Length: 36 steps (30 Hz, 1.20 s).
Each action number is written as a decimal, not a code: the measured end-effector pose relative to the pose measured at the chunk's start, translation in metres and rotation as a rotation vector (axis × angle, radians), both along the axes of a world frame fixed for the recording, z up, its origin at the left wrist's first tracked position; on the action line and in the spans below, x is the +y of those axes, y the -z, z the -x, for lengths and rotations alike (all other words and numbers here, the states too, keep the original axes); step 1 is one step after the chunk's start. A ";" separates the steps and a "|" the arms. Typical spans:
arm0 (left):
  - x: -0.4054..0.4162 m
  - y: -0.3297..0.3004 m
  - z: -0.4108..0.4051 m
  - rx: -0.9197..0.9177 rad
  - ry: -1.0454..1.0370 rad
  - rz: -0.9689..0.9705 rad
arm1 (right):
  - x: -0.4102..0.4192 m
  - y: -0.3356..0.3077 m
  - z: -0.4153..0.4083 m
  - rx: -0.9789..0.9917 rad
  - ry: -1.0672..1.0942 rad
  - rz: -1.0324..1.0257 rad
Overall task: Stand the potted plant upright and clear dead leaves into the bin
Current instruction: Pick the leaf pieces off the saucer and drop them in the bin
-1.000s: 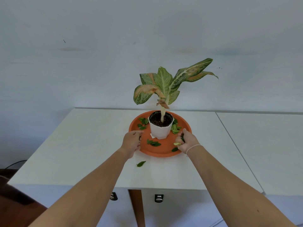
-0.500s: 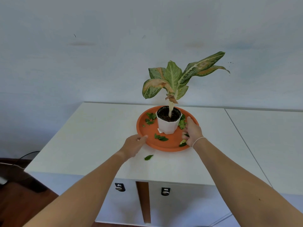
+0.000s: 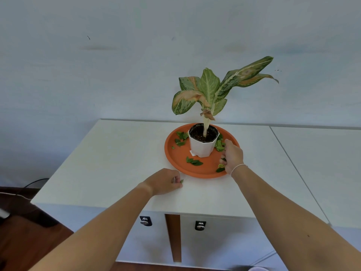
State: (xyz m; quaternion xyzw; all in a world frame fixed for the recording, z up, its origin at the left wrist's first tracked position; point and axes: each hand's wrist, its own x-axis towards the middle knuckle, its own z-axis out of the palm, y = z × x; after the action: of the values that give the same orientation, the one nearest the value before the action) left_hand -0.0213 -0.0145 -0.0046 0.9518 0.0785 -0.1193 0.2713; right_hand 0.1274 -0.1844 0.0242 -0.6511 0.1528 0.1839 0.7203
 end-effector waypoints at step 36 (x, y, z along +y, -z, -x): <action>-0.029 -0.023 -0.071 -0.062 -0.266 -0.159 | -0.021 0.000 -0.023 -0.449 -0.569 0.822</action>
State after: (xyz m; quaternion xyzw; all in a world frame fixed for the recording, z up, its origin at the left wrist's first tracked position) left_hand 0.0498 -0.0431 0.0188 0.9547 0.2049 -0.0464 0.2109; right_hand 0.1507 -0.2053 0.0246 -0.9178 -0.1276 0.1530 0.3436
